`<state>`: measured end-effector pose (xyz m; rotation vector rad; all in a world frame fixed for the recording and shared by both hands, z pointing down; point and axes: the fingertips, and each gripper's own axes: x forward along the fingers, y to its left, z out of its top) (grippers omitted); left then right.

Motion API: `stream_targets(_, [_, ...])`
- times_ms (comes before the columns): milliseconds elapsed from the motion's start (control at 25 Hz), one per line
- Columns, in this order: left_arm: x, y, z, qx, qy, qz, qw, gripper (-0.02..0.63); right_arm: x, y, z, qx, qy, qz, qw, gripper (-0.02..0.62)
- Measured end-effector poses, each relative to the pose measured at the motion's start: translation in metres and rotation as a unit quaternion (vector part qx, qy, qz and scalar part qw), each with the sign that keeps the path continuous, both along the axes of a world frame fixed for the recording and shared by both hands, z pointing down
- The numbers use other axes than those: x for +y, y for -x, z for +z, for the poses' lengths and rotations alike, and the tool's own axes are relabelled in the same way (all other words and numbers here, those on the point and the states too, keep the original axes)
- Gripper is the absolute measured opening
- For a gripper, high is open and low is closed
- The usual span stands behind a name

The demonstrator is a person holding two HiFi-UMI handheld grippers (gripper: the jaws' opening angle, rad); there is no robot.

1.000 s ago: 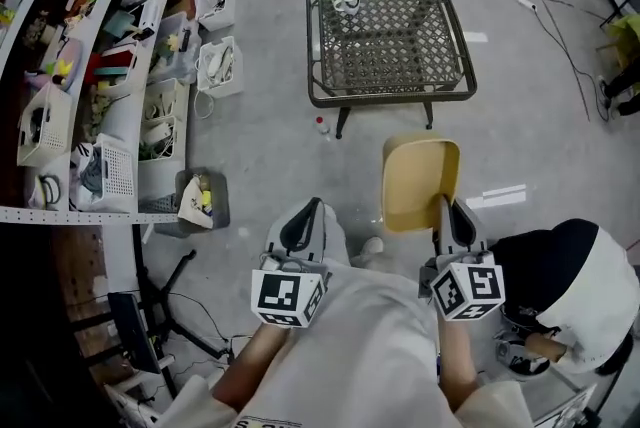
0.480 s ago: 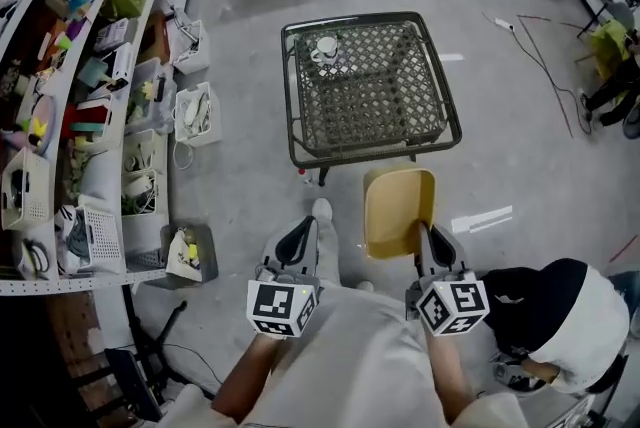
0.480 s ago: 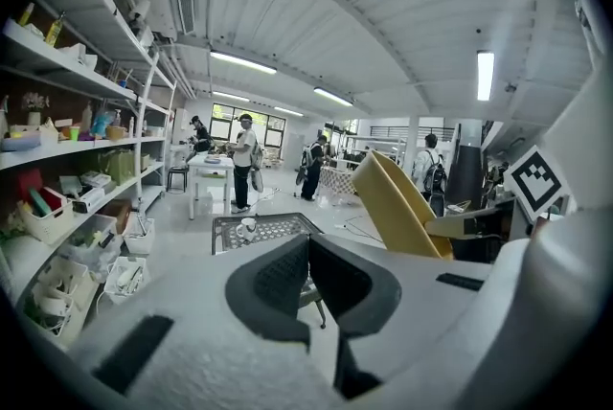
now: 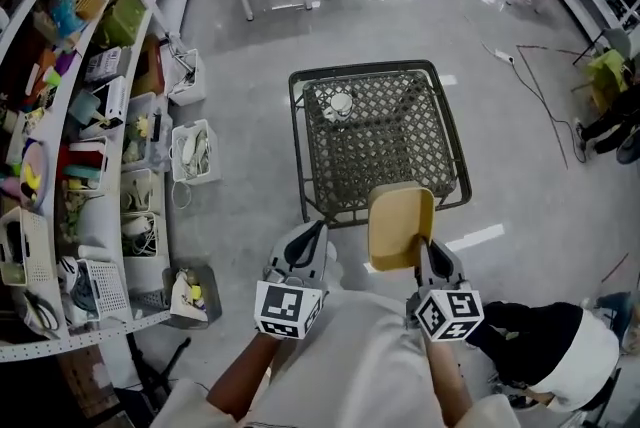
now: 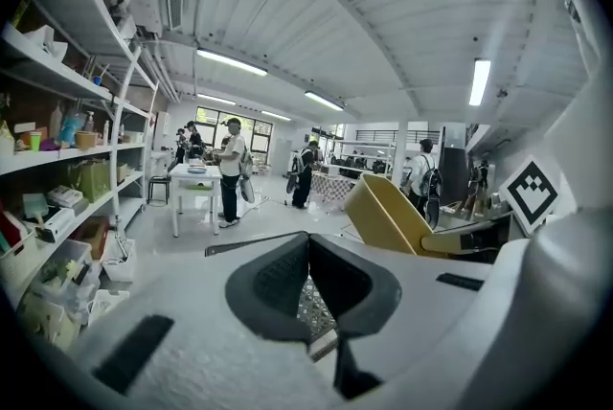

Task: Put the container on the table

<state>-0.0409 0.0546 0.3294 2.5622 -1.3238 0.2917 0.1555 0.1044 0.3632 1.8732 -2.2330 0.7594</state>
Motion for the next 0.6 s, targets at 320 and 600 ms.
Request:
stream_targets(320, [-0.062,-0.009,0.000,-0.005,0.002,0.044,0.9990,0.023,-0.071,0.001,0.005,0.013,0.009,0.013,1.000,0.028])
stream_targets(600, [-0.097,-0.021,0.014,-0.013,0.023,0.042,0.9988,0.023,-0.111,-0.001,0.013,0.014,0.021,-0.006,1.000,0.027])
